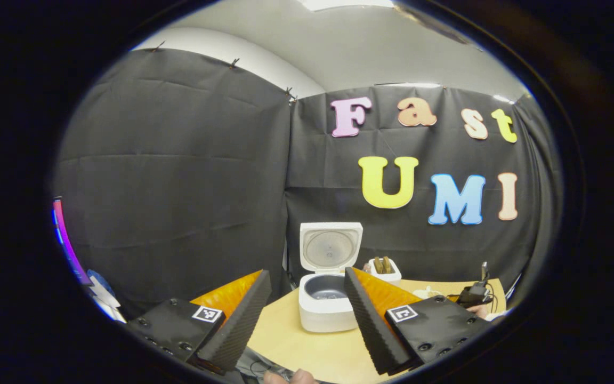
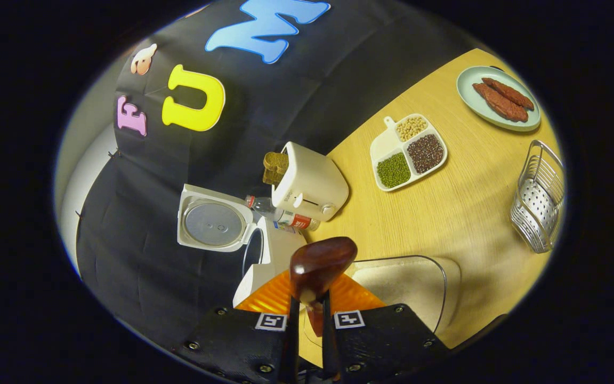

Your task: Close the left gripper, press the button to open the rice cooker; take a wooden spoon from the chopstick holder with the right hand, scoop a spoonful of rice and pour it into the rice cooker, then put the wooden spoon back into the chopstick holder.

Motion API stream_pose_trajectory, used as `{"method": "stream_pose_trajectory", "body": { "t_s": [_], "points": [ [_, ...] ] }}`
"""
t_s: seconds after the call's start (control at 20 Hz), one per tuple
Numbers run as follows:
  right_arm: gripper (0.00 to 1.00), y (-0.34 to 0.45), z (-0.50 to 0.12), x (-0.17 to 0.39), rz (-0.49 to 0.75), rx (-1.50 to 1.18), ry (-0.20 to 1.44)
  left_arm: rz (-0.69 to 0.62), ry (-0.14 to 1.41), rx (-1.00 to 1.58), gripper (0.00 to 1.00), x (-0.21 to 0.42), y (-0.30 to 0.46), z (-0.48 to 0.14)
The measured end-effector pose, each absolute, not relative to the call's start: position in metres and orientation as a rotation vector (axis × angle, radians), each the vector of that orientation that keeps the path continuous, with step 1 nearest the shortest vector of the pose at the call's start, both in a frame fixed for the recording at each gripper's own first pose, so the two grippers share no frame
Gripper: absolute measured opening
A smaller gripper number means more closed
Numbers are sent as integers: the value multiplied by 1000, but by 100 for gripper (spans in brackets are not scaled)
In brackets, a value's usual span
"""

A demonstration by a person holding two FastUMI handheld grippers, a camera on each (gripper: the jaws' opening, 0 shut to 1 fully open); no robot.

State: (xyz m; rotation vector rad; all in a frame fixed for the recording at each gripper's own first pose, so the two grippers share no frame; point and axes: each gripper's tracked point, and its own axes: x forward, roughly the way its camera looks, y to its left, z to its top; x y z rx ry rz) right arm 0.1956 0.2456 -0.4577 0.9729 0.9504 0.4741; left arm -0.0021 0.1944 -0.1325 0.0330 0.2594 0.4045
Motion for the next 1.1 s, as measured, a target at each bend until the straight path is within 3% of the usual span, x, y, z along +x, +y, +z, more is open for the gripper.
{"method": "stream_pose_trajectory", "body": {
  "t_s": [0.5,0.55,0.65,1.1],
  "points": [
    [18,293,-352,218,601,1148,874,418,250,24,95,-5,211,-128],
    [22,306,-342,224,624,1155,863,420,250,25,96,-6,214,-127],
    [17,333,-327,234,662,1150,852,429,254,30,99,-5,219,-128],
    [17,465,-335,292,746,888,808,508,274,41,93,-22,245,-129]
  ]
}}
